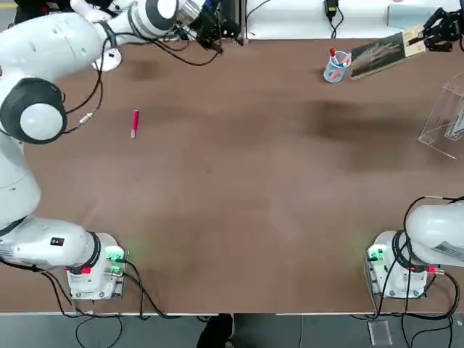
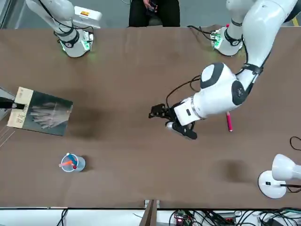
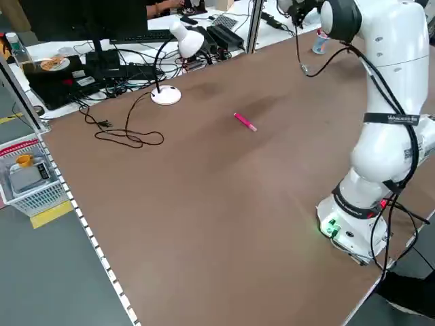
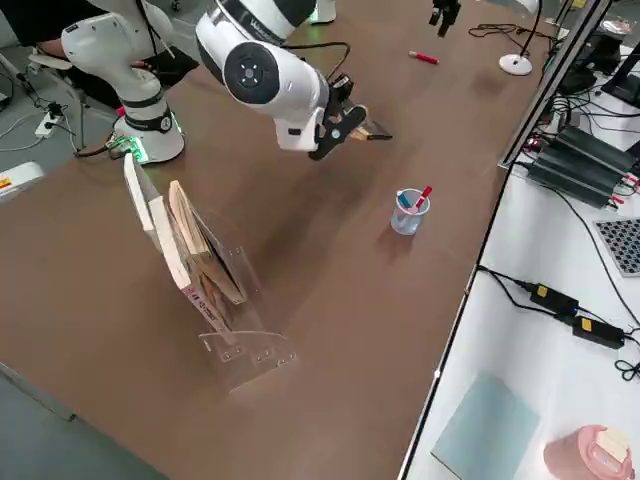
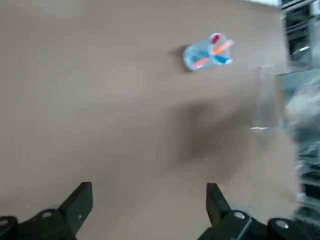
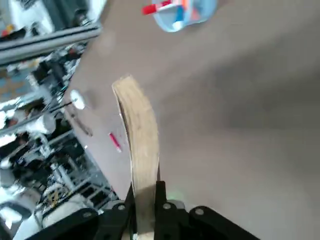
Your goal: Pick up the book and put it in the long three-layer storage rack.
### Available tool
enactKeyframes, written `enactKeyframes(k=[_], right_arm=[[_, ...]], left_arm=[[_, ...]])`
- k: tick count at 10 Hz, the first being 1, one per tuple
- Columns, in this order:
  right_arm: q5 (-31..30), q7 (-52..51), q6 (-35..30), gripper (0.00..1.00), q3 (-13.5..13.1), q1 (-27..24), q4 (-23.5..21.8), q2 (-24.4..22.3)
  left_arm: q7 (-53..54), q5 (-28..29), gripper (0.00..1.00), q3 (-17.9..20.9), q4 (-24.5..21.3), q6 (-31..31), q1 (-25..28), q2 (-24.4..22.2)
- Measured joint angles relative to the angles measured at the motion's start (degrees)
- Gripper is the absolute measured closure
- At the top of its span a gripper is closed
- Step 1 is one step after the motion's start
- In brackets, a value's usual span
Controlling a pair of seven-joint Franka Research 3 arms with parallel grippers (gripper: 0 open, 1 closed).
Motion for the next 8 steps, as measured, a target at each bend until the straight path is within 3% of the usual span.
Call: enactKeyframes(k=[4, 8], right_arm=[[-8.7, 3.7, -0.3, 0.85, 0.0, -1.5, 2.4, 0.0], [-15.7, 4.0, -2.2, 0.85, 0.0, -3.5, 4.2, 0.3]], left_arm=[[-0.3, 10.5, 0.0, 0.1, -0.1, -8.3, 4.3, -3.3], [-1.4, 15.8, 0.0, 0.2, -0.2, -15.9, 8.4, -5.8]])
